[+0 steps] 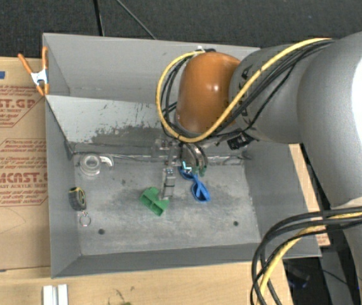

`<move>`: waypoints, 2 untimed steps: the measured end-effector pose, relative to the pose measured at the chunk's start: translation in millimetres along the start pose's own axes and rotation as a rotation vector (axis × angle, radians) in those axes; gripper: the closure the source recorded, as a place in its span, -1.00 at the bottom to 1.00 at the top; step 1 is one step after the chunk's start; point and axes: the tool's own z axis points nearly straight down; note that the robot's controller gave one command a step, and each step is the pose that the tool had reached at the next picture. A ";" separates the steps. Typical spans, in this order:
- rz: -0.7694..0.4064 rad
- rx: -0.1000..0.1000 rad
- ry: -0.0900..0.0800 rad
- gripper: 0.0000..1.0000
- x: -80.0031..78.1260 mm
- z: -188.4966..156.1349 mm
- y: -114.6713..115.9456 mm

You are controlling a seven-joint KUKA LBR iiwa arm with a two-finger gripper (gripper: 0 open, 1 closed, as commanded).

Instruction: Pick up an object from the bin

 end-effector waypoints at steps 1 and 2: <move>0.107 -0.002 -0.001 -1.00 57.5 58.1 -12.2; 0.105 -0.001 -0.003 1.00 55.3 54.7 -12.2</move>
Offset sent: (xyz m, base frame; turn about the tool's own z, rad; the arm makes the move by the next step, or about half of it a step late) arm -0.0558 -0.0134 -0.0562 0.1056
